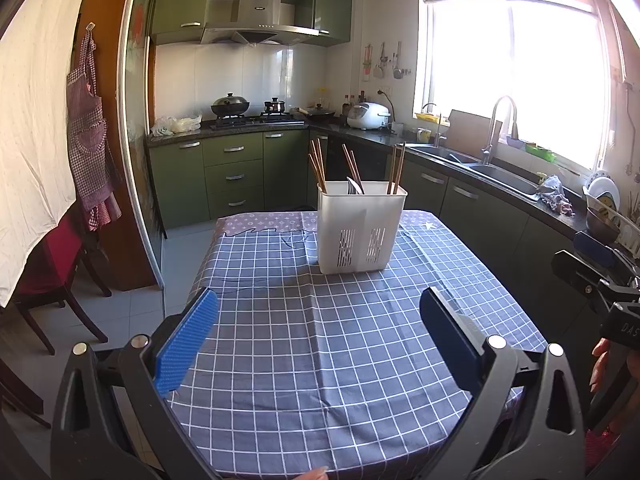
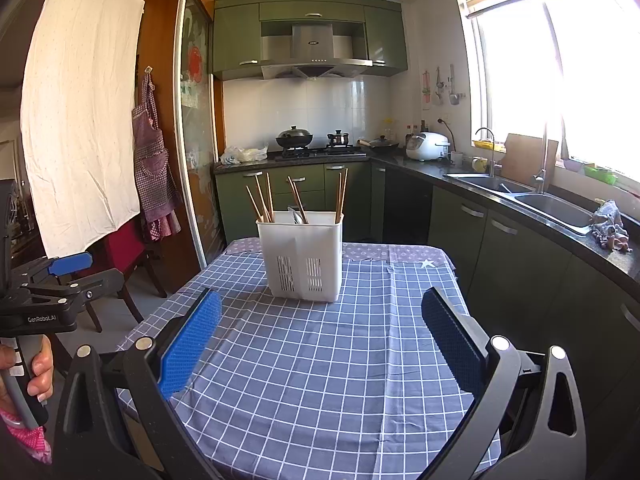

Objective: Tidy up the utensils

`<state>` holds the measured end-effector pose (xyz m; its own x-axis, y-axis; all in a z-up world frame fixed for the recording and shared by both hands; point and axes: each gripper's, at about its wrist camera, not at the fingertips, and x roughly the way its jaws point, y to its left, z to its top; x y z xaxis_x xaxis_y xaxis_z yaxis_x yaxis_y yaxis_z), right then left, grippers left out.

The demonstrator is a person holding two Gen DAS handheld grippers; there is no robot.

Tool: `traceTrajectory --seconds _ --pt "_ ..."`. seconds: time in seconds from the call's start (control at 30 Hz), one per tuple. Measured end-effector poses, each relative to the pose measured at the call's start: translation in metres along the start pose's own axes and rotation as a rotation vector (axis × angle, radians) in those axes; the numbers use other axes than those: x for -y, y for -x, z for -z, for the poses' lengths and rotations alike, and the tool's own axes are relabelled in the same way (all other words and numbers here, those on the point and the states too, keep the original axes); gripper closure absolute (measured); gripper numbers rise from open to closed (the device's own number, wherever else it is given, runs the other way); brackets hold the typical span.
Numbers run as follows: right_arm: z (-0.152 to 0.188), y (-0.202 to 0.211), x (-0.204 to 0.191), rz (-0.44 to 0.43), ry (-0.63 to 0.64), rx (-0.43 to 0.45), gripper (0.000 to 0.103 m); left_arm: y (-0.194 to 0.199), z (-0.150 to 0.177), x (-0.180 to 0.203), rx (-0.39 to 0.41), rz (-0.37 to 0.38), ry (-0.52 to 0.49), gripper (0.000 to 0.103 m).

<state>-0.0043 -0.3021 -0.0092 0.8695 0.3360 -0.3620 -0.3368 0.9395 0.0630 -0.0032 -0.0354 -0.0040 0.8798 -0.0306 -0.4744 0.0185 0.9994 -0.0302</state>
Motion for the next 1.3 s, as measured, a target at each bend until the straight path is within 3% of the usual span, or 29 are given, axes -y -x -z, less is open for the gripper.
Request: traceTrajectory --seconds 1.3 --pt "0.0036 -0.0096 -0.0004 -0.011 -0.009 -0.020 0.004 -0.0089 -0.0012 0.0083 -0.033 0.031 -0.003 0.007"
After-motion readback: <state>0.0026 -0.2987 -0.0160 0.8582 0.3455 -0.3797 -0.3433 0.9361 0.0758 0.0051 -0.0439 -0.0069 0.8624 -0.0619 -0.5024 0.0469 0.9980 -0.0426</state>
